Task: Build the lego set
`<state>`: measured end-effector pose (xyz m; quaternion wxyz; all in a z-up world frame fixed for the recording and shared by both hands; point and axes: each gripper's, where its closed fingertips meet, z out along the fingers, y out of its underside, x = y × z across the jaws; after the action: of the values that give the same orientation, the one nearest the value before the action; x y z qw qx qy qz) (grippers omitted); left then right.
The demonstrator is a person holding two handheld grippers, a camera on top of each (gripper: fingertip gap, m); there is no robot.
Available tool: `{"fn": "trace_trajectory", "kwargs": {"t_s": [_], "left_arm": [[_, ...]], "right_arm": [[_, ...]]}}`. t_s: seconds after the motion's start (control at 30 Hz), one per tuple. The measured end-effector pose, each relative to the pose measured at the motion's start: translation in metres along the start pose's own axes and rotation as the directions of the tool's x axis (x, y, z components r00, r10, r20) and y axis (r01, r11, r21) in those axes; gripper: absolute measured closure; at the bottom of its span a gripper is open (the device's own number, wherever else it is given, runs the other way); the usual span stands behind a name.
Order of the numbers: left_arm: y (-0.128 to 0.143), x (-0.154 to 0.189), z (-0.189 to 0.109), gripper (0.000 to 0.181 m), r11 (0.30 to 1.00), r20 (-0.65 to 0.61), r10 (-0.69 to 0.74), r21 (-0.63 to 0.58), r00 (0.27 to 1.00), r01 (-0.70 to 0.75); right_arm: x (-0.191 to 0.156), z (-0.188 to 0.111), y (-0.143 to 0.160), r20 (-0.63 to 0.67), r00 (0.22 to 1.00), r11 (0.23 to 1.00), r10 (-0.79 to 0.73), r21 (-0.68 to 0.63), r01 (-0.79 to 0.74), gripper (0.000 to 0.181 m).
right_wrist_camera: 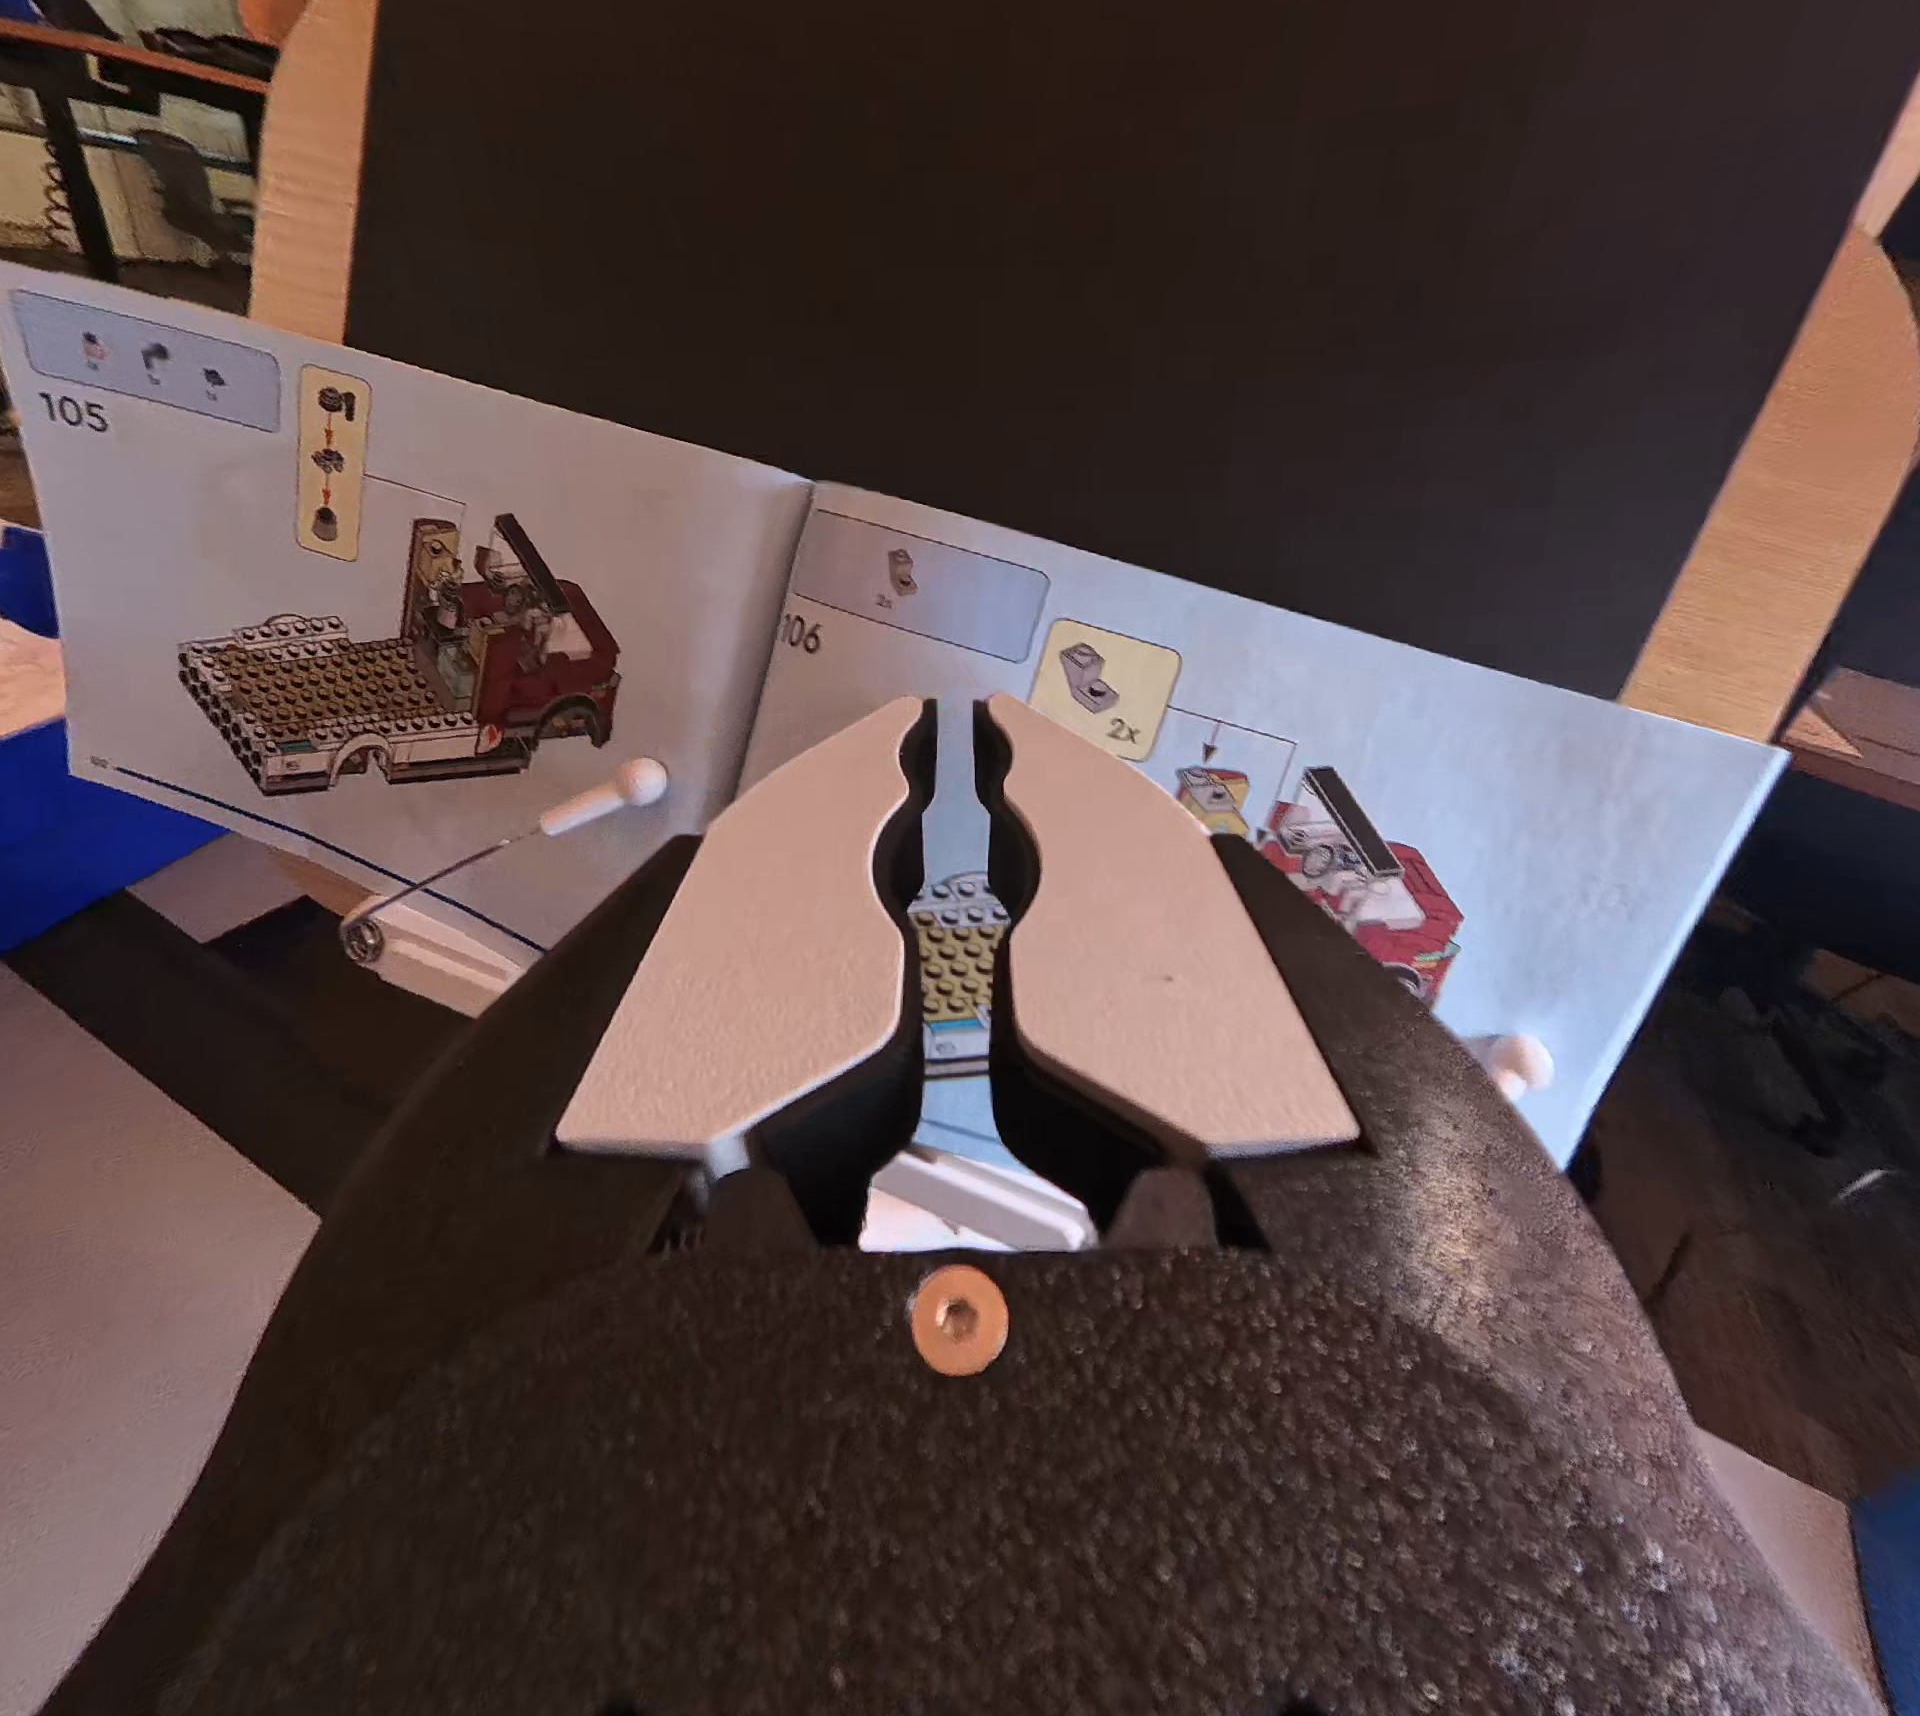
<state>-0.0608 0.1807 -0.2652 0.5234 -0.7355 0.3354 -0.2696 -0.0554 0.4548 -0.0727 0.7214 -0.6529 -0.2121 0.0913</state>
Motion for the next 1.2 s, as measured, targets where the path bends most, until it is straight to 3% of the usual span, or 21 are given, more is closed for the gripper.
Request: {"fn": "trace_trajectory", "kwargs": {"t_s": [0.23, 0.77, 1.2], "left_arm": [[-0.002, -0.002, -0.001, 0.152, 1.000, 0.008, 0.004, 0.013, 1.000, -0.004], [-0.002, -0.003, -0.001, 0.152, 1.000, 0.009, -0.006, 0.016, 1.000, 0.006], [0.000, -0.003, 0.000, 0.152, 1.000, 0.003, -0.007, 0.007, 1.000, 0.007]], "right_arm": [[0.026, -0.009, 0.014, -0.033, 0.999, 1.000, 0.000, -0.016, 0.000, 0.175], [0.044, -0.016, 0.030, -0.059, 0.998, 0.999, -0.015, -0.041, 0.012, 0.174], [0.050, -0.008, 0.020, -0.057, 0.998, 1.000, -0.030, -0.002, 0.030, 0.173]]}}
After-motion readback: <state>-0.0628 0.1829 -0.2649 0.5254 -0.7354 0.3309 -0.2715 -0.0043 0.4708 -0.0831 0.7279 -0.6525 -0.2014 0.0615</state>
